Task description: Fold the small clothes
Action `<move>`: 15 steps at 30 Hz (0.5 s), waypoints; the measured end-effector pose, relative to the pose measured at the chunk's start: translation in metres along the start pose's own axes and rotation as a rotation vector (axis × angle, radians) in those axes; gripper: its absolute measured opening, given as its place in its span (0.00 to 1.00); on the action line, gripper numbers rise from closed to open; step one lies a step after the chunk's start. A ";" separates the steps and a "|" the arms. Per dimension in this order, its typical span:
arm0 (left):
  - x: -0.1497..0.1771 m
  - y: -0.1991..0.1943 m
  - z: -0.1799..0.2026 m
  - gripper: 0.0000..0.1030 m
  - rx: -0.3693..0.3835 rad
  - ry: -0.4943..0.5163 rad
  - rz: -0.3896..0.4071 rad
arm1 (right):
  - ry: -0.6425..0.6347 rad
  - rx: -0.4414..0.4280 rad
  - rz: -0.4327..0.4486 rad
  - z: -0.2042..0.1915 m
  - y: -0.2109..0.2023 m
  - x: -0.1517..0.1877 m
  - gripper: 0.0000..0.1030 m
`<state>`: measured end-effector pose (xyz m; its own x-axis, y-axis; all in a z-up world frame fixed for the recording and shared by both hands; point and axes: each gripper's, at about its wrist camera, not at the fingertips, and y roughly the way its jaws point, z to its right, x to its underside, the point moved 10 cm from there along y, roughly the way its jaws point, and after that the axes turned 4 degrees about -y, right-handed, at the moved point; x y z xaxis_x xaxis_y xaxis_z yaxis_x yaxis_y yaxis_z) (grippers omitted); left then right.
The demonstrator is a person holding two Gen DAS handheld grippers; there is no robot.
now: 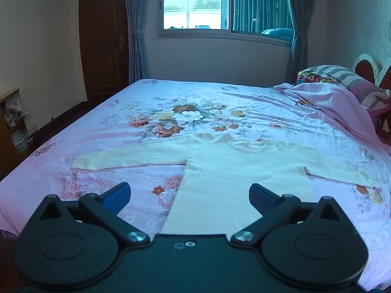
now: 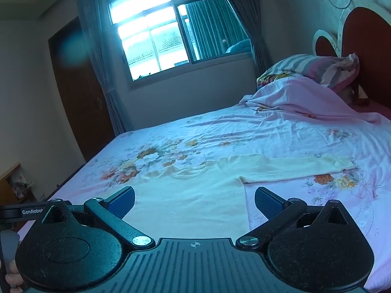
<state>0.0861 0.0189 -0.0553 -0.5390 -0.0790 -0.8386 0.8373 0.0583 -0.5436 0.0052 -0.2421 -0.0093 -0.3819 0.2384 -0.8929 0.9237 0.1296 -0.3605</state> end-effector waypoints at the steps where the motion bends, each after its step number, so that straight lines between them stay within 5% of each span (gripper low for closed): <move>1: 0.000 0.001 -0.001 0.99 -0.004 -0.002 -0.001 | -0.002 0.004 0.003 0.000 0.000 0.000 1.00; 15: 0.001 0.022 -0.013 0.99 -0.035 -0.006 -0.030 | -0.024 0.000 -0.039 -0.002 0.027 0.006 1.00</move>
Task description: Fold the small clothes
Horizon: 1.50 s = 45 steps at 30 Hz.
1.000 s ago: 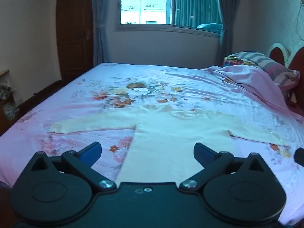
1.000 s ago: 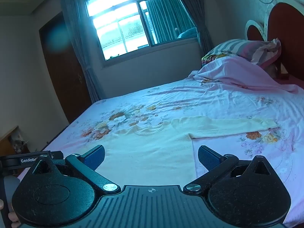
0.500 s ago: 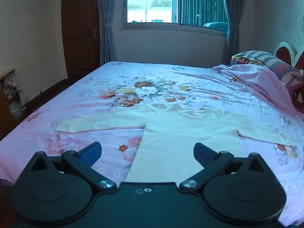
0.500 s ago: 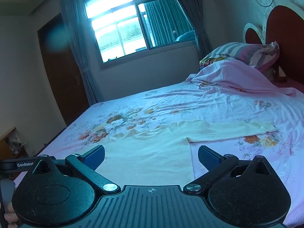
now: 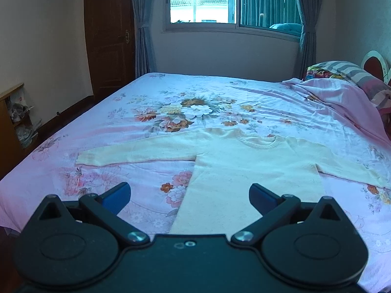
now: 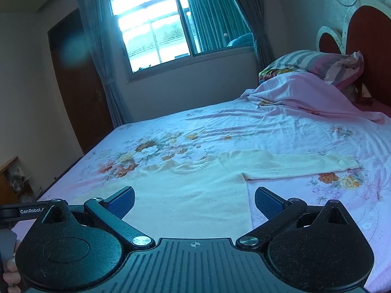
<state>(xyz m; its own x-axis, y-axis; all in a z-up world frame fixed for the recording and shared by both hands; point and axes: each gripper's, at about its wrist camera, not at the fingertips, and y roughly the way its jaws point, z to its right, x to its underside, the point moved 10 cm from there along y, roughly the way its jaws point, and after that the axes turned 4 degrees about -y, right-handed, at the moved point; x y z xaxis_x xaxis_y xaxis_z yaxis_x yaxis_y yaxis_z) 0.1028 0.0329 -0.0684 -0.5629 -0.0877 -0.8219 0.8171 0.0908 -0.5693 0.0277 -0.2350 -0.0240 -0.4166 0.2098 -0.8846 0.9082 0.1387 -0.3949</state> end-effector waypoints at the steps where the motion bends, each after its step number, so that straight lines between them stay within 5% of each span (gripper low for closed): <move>1: 0.000 0.002 -0.001 0.99 0.000 -0.001 -0.002 | -0.002 0.000 -0.003 0.000 0.003 0.000 1.00; 45: -0.009 0.051 -0.029 0.99 -0.070 -0.064 -0.047 | -0.032 -0.023 -0.052 -0.010 0.059 0.005 1.00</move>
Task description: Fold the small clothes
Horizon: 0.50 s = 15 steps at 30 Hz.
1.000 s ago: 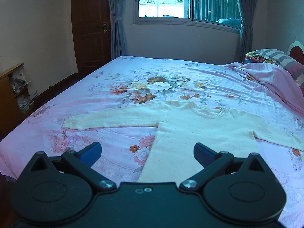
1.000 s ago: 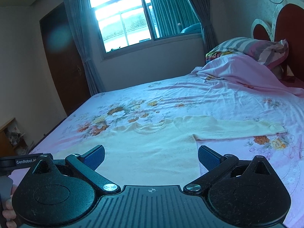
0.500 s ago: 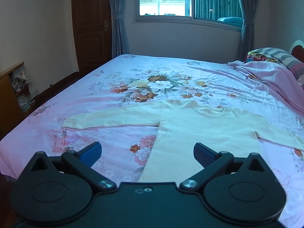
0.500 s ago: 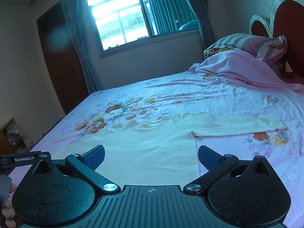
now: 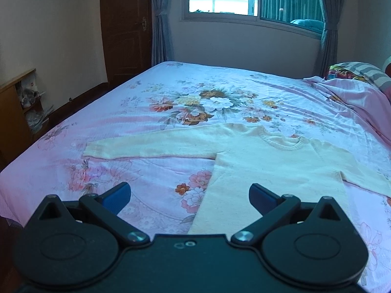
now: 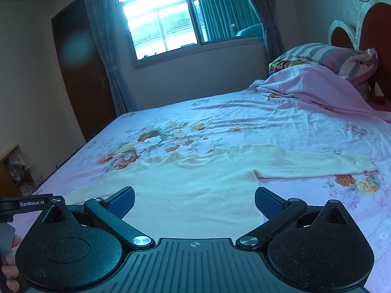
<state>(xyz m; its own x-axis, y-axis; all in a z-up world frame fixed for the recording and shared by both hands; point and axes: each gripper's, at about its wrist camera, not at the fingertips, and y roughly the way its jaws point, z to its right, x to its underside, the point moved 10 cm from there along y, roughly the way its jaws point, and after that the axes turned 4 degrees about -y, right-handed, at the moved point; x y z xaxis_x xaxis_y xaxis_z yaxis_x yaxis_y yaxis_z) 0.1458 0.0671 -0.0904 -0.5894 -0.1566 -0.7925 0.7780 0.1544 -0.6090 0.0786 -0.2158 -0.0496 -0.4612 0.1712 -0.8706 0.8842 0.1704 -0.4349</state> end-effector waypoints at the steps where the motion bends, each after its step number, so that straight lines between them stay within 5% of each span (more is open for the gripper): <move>1: 0.000 0.003 -0.001 0.99 -0.006 -0.001 -0.002 | -0.002 -0.001 0.000 -0.001 0.002 0.000 1.00; 15: -0.007 0.052 -0.020 0.98 -0.047 -0.037 -0.047 | -0.026 -0.017 -0.045 -0.009 0.051 0.001 1.00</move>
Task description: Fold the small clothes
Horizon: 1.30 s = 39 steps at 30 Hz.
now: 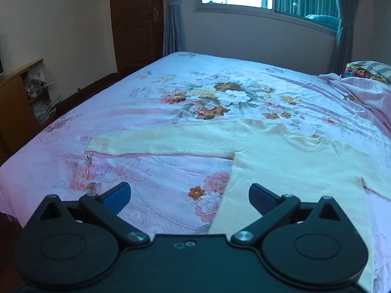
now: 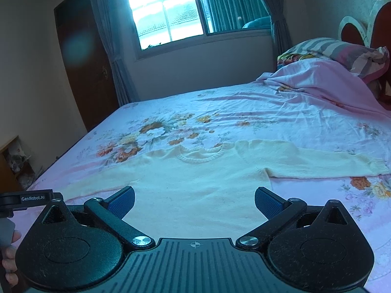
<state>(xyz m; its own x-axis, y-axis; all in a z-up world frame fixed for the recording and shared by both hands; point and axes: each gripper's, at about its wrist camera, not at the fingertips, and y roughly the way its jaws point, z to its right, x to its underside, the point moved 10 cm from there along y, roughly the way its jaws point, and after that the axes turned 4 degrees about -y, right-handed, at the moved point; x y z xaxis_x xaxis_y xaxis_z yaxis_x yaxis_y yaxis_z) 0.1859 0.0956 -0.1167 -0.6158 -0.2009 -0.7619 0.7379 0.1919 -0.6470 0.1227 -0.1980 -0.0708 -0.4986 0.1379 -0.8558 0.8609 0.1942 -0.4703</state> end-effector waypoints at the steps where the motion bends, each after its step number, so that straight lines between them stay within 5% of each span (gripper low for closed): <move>1: 0.000 0.004 -0.001 0.98 -0.004 -0.007 -0.007 | -0.001 0.002 -0.004 0.000 0.004 0.000 1.00; 30: -0.022 0.139 -0.052 0.92 -0.120 -0.159 -0.131 | -0.017 0.018 -0.084 0.008 0.109 0.002 1.00; 39: -0.024 0.180 -0.089 0.84 -0.162 -0.259 -0.186 | -0.027 0.009 -0.115 0.004 0.142 0.008 1.00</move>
<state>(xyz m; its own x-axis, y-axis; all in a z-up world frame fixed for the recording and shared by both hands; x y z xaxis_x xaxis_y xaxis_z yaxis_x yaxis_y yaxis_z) 0.3085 0.2205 -0.2177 -0.6297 -0.4794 -0.6113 0.5537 0.2750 -0.7860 0.2411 -0.1731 -0.1449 -0.5912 0.0890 -0.8016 0.7991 0.1989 -0.5673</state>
